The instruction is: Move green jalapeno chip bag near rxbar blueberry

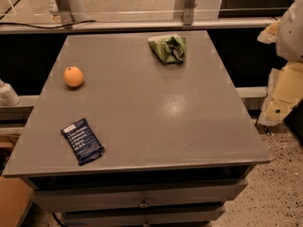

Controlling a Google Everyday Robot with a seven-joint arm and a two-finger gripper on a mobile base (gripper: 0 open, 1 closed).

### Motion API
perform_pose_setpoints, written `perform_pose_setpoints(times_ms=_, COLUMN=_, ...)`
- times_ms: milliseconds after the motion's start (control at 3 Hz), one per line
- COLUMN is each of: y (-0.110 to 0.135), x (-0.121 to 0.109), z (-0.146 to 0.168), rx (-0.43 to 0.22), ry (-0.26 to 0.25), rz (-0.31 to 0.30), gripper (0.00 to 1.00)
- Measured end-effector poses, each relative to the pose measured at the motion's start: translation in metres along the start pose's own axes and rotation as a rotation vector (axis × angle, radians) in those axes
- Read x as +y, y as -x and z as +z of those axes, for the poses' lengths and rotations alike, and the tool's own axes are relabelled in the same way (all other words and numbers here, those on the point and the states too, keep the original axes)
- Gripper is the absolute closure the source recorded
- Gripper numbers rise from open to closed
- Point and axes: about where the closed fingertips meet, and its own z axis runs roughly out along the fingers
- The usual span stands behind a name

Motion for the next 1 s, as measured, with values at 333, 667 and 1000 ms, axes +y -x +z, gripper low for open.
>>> perform_pose_setpoints(times_ms=333, y=0.0, x=0.0, z=0.0, rx=0.0, ry=0.0, rz=0.0, gripper=0.0)
perform_pose_setpoints(times_ms=667, y=0.008, x=-0.004, z=0.008, rx=-0.053, ry=-0.015, rz=-0.006, gripper=0.0)
perform_pose_setpoints(times_ms=1000, y=0.021, x=-0.018, z=0.024, rx=-0.14, ry=-0.051, rz=0.001, gripper=0.0)
